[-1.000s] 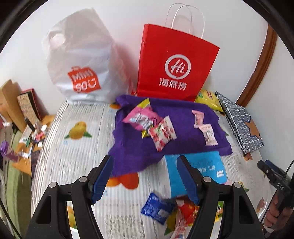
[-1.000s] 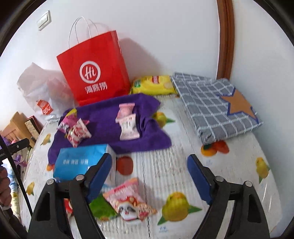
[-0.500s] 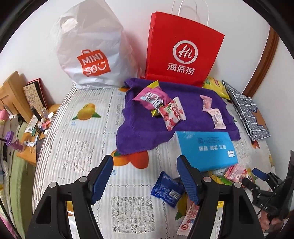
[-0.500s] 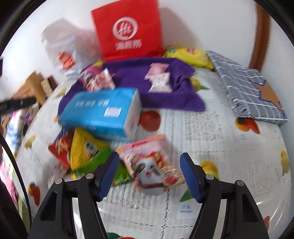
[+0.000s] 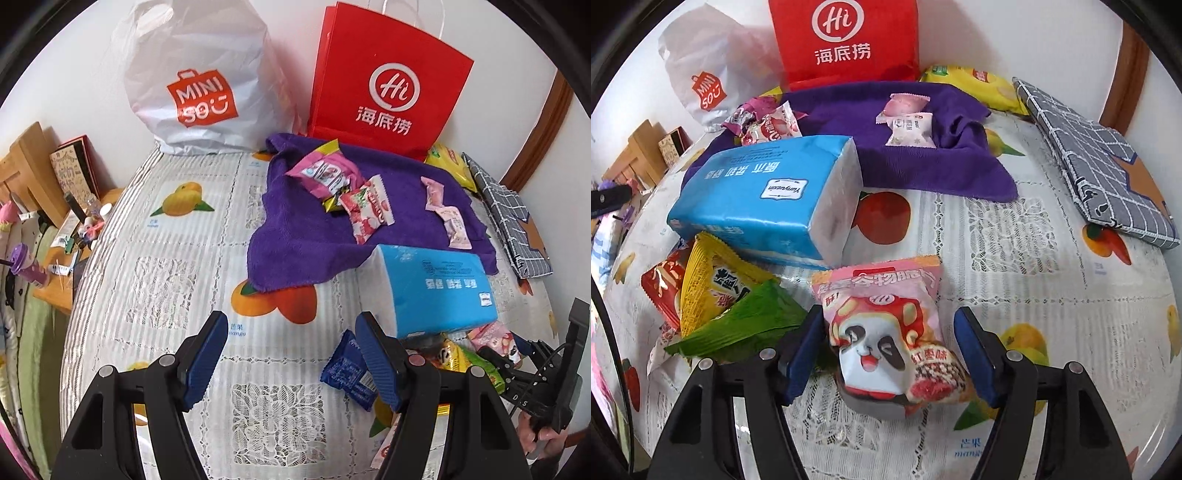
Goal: Organize snacks
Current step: 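Grasp the panda-print pink snack bag with the right tool while the left tool grasps the blue packet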
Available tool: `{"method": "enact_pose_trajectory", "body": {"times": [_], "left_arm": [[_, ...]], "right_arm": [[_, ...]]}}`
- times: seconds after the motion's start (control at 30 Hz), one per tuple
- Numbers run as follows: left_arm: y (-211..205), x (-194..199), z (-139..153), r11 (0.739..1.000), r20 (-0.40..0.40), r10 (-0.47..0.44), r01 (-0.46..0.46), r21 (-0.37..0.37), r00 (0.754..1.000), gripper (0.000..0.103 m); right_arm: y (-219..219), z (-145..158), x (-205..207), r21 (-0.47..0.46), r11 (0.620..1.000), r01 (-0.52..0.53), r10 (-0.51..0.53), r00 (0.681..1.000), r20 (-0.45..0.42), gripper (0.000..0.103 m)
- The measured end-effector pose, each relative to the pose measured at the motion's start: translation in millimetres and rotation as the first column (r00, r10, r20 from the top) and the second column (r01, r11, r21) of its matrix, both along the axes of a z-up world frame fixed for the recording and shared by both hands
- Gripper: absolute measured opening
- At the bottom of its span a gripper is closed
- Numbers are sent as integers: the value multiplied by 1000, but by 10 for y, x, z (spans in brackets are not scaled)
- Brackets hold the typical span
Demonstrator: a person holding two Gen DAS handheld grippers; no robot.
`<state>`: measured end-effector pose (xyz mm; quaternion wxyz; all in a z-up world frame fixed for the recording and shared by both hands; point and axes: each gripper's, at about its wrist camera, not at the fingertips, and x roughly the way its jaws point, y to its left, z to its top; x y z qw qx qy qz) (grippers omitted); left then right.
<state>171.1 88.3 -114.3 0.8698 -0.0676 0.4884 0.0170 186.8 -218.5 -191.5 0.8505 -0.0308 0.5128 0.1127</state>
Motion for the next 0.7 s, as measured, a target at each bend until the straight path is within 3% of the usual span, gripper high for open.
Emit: {"method": "enact_pose_trajectory", "body": {"times": [0.1, 0.2, 0.4, 0.6, 0.7], "left_arm": [[-21, 8, -81, 1000, -18, -7, 7, 4, 1000, 70], [-62, -7, -177, 1000, -34, -23, 23, 5, 999, 70], [-178, -44, -431, 996, -76, -89, 90, 0, 993, 70], [-361, -123, -598, 977, -77, -207, 209, 28, 975, 70], [-434, -132, -617, 966, -67, -258, 260, 10, 964, 78]], "right_arm": [[-27, -46, 7, 7, 1000, 6, -6, 1000, -18, 56], [-76, -25, -28, 0, 1000, 19, -19, 1000, 0, 52], [-301, 106, -103, 44, 996, 82, -83, 996, 30, 52], [-489, 233, -132, 22, 990, 141, -143, 988, 61, 52], [-550, 266, -144, 22, 987, 160, -161, 985, 67, 52]]}}
